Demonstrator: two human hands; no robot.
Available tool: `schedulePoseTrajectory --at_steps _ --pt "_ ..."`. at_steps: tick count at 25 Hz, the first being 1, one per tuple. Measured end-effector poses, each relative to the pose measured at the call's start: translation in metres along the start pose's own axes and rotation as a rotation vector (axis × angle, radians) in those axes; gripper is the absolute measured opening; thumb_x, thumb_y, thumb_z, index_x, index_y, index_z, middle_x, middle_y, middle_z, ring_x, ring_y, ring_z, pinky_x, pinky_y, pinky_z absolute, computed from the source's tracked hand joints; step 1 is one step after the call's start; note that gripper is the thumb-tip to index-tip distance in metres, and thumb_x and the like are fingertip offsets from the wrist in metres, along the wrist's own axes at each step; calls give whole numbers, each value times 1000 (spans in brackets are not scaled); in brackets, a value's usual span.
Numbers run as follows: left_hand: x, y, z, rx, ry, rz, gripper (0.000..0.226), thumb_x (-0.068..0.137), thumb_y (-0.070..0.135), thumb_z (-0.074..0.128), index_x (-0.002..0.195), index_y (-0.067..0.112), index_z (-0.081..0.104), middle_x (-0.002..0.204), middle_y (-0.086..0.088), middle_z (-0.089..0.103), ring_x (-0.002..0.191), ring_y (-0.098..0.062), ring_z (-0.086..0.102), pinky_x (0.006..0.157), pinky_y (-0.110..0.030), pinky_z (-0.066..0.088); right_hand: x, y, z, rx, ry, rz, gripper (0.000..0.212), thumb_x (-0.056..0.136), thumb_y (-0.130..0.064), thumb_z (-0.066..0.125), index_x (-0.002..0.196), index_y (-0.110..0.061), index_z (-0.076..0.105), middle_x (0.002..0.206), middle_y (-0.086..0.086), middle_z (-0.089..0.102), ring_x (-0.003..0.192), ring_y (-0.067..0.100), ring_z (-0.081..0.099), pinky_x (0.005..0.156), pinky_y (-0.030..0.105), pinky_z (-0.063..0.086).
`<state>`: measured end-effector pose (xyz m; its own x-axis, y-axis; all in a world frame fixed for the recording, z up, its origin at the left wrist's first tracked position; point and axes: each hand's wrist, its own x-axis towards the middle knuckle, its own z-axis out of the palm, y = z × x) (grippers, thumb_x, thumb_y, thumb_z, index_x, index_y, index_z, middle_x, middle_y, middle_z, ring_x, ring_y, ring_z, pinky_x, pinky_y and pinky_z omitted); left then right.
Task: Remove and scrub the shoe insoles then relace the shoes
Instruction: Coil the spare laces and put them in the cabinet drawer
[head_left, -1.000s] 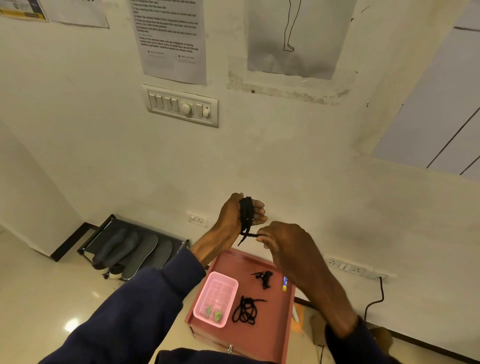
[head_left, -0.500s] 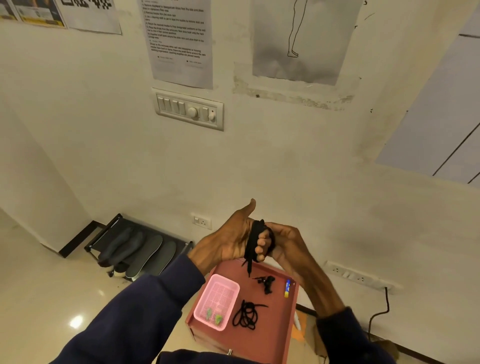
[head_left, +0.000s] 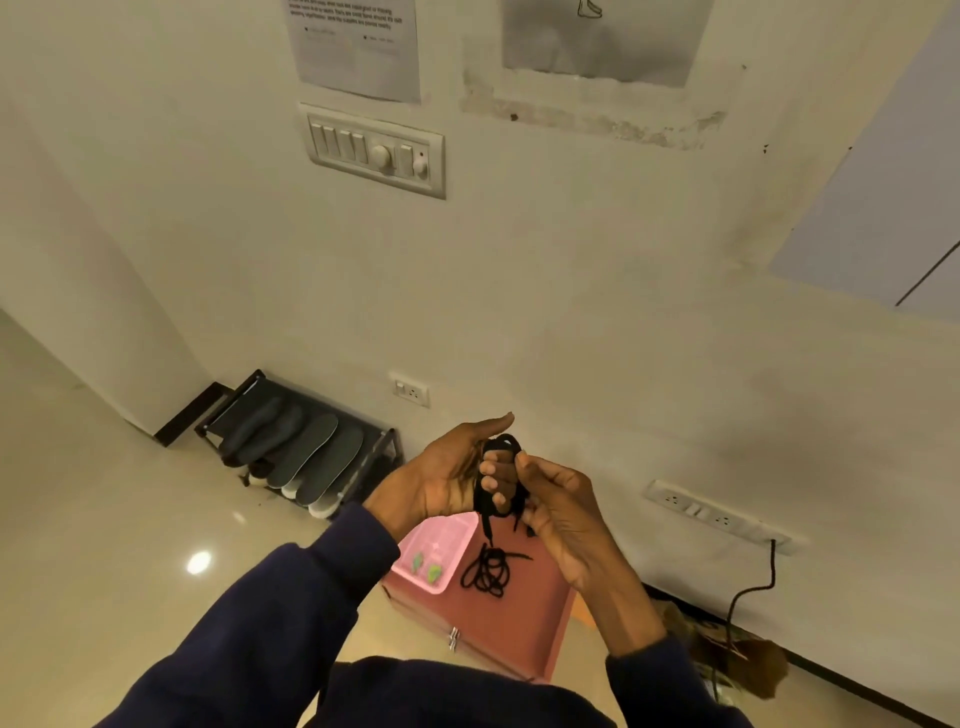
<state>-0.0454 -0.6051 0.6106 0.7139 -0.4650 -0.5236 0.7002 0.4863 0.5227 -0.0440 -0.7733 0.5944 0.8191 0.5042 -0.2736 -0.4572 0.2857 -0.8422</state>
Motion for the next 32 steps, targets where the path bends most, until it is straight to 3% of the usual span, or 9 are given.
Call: schedulePoseTrajectory --at_steps 9,11,14,16,20,23,26,29,32 --pt "-16 -52 -36 223 59 21 77 100 67 46 48 11 37 42 -9 39 44 -30 54 61 -38 51 -19 51 2 17 -83 64 34 98 -12 63 104 20 66 105 38 68 67 34 65 65 36 55" --pt "-21 -47 -48 191 -75 10 81 103 66 34 51 6 47 47 -11 48 53 -33 63 69 -40 55 -16 54 9 33 -82 58 35 97 -11 63 103 24 63 103 41 67 61 33 63 61 36 55" --pt "-30 -32 -74 175 -359 -21 90 106 63 9 73 -1 64 68 -15 63 81 -37 69 92 -46 50 -11 55 20 107 -128 67 31 95 -5 60 100 25 61 99 42 66 60 35 66 55 36 55" --pt "-36 -26 -90 209 -394 -30 81 108 56 16 79 0 66 73 -14 65 87 -37 69 97 -46 47 -8 59 33 103 -138 73 23 95 -2 59 97 20 64 99 40 66 65 37 69 53 35 55" --pt "-44 -24 -118 211 -192 -19 60 107 43 44 70 0 64 64 -14 63 76 -35 72 95 -47 52 9 78 54 32 -33 63 23 96 -3 61 97 20 67 95 35 69 64 31 66 58 35 54" --pt "-54 -24 -156 133 -49 -21 57 103 44 56 86 -9 66 69 -16 65 68 -29 68 86 -44 56 27 111 72 -51 99 95 27 89 -7 69 99 17 68 91 26 73 70 25 71 66 33 58" --pt "-44 -52 -197 225 145 -56 72 102 53 53 122 -16 62 87 -17 70 82 -28 69 96 -46 54 35 162 65 -166 231 130 27 85 -18 77 99 5 75 91 23 74 76 28 69 79 42 59" --pt "-16 -96 -236 339 341 -31 63 104 53 46 122 -4 67 109 -17 76 107 -35 71 98 -46 55 38 211 38 -228 448 165 18 78 -28 79 89 -14 82 87 14 76 77 27 66 76 43 53" --pt "27 -149 -280 233 334 -162 50 108 46 40 125 8 66 119 -13 75 113 -32 70 102 -46 54 44 269 -11 -103 615 267 6 85 -16 75 85 -13 80 83 11 76 80 27 69 76 39 56"
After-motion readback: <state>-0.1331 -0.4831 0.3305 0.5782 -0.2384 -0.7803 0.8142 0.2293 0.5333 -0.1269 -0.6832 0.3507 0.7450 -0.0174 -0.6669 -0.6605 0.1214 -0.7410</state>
